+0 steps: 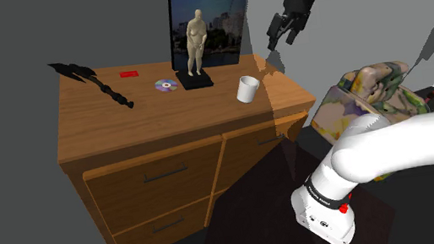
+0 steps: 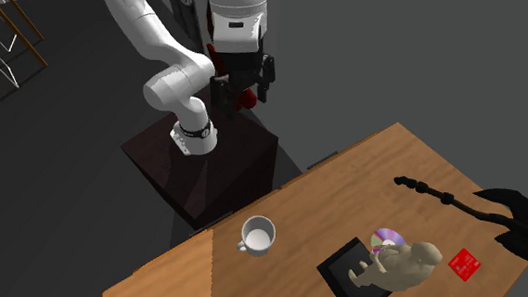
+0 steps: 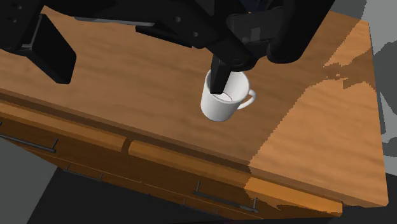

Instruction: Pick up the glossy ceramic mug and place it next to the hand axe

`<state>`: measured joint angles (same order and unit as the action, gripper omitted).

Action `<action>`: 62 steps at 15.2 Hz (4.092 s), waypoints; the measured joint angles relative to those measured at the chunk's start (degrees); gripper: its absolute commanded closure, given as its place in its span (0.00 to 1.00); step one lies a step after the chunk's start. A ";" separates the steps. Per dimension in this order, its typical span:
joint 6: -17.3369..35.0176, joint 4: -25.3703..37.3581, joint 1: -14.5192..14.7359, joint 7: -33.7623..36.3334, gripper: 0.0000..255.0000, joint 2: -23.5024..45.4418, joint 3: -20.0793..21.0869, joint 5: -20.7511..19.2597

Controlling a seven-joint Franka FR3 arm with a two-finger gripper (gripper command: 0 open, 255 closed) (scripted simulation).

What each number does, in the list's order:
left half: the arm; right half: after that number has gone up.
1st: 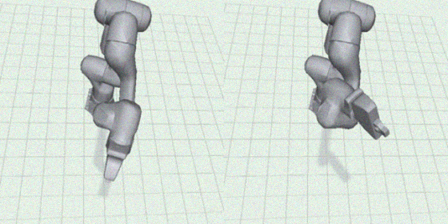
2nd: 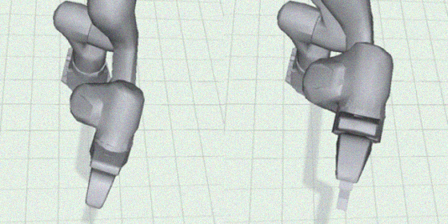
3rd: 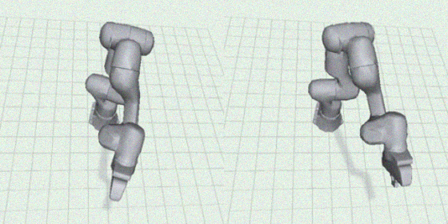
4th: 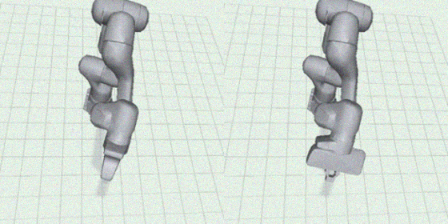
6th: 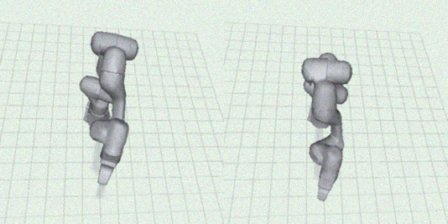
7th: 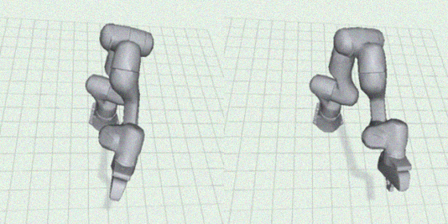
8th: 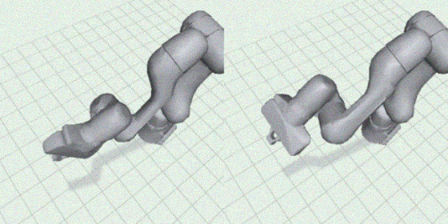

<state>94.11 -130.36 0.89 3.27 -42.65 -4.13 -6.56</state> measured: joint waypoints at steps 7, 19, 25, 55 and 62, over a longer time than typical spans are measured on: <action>9.18 -3.89 -0.49 -1.86 0.00 5.64 -2.79 -1.19; 29.92 -4.83 -0.69 -6.40 0.00 26.08 -8.60 -1.00; 38.02 -2.67 -0.84 -9.74 0.00 36.78 -10.81 1.21; 40.55 -3.01 -0.92 -10.34 1.00 38.98 -11.09 1.79; 34.58 -0.06 -0.83 -9.92 1.00 35.88 -10.77 1.18</action>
<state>128.69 -130.42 0.06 -6.66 -6.77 -14.91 -5.38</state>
